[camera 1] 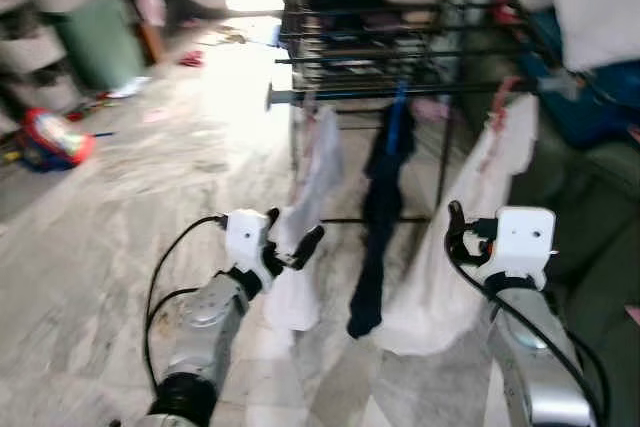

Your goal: Hang hanger

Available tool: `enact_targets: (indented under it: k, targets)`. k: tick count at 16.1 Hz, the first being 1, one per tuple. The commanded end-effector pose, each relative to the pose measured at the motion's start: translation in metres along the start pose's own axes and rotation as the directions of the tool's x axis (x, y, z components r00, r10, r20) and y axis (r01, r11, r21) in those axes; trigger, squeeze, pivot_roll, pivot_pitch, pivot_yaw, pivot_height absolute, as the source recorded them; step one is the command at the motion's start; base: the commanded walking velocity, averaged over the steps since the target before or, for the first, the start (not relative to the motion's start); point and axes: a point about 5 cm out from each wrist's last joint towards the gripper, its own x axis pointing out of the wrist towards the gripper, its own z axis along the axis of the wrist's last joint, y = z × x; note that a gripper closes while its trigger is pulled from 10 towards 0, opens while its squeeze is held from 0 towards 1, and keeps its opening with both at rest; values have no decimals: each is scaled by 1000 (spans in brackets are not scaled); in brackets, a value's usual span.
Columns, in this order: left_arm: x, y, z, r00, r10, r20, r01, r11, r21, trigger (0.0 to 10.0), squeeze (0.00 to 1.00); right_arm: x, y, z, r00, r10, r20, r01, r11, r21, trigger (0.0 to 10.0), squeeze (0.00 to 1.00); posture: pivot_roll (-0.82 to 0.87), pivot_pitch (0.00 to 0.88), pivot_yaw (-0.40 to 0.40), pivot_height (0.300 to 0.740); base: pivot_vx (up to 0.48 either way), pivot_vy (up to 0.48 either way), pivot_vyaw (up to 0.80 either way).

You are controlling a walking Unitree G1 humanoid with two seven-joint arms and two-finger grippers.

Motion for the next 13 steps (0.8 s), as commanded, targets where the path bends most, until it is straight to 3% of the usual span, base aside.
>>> enact_targets:
  k: [1,8,10,13]
  targets:
    - [-3,1,-2,1000,4,-5,-4,1000,5,10000,0,0,4,-3,1000,13,-21,-13,1000,3,10000,0,-77,81,55,740,326,0,-519]
    - [-4,2,-3,1000,-3,-14,3,1000,2,10000,0,-2,3,-4,1000,10,-24,-10,1000,-1,10000,0,-84,92,55,740,335,0,0]
    - [-4,1,-6,1000,0,-26,0,1000,1,10000,0,-2,4,-6,999,2,-35,-2,1000,4,10000,0,-82,97,56,740,0,0,-547]
    - [-6,2,-6,1000,1,-28,-1,1000,2,10000,0,-3,6,-8,999,12,-43,-12,1000,5,10000,0,-77,104,57,740,0,0,0]
